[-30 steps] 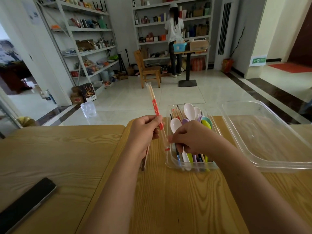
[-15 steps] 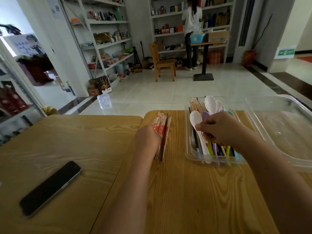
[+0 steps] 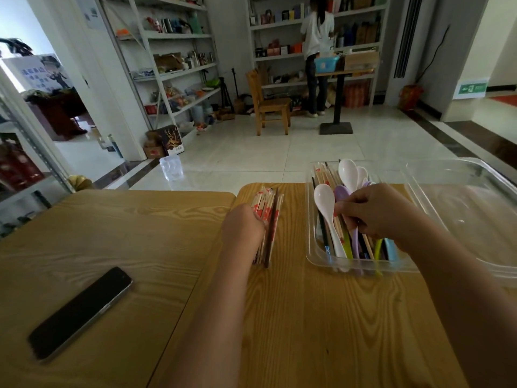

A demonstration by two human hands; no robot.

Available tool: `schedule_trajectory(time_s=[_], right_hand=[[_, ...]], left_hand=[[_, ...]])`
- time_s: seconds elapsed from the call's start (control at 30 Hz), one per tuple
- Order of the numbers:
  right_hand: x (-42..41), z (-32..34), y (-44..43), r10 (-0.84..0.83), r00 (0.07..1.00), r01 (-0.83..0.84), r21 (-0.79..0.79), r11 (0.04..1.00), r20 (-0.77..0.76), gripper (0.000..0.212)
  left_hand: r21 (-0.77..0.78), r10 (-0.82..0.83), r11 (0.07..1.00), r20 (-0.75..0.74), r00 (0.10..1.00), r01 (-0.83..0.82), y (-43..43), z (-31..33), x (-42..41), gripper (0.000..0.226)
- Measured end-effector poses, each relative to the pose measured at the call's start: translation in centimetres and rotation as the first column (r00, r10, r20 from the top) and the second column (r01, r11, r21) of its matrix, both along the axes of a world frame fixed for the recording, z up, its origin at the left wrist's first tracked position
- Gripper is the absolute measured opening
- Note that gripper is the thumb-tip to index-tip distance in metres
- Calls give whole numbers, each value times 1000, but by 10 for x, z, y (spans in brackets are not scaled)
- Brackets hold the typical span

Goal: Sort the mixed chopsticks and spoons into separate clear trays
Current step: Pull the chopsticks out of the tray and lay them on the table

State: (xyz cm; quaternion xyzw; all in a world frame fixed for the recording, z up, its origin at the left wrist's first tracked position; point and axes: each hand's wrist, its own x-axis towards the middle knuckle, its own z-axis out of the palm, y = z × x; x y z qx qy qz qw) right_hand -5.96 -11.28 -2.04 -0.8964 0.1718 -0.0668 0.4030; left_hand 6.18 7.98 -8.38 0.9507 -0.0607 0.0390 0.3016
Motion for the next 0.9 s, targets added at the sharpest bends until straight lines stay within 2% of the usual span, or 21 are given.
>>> schedule_trajectory(time_s=[0.1, 0.27, 0.37, 0.43, 0.5, 0.57, 0.7, 0.8, 0.9], right_hand=[[-1, 0, -5, -76, 997, 75, 28, 997, 32, 21], [-2, -2, -7, -150, 988, 155, -138, 978, 46, 40], [1, -7, -4, -132, 991, 124, -230, 965, -19, 44], [3, -11, 3, -92, 992, 61, -306, 950, -89, 40], [4, -15, 11, -70, 990, 13, -407, 913, -126, 46], [3, -20, 13, -96, 988, 26, -480, 877, -122, 47], [0, -24, 13, -147, 984, 71, -526, 847, -104, 52], [1, -26, 16, -199, 976, 120, -537, 835, -91, 47], [2, -31, 24, -190, 973, 89, -542, 836, -133, 21]], left_hand=[[-59, -36, 997, 43, 998, 39, -3, 9, -5, 11], [-235, -96, 965, 102, 990, 118, -11, 28, -17, 10], [-313, -172, 929, 109, 979, 198, -26, 38, -29, 12], [-315, -236, 912, 118, 965, 261, -37, 43, -39, 11], [-325, -299, 890, 114, 947, 320, -46, 44, -47, 10], [-321, -343, 877, 104, 934, 358, -50, 45, -52, 11], [-354, -364, 860, 81, 928, 368, -48, 46, -52, 13], [-368, -366, 855, 75, 928, 367, -45, 47, -51, 13], [-373, -370, 851, 77, 926, 371, -45, 48, -51, 14]])
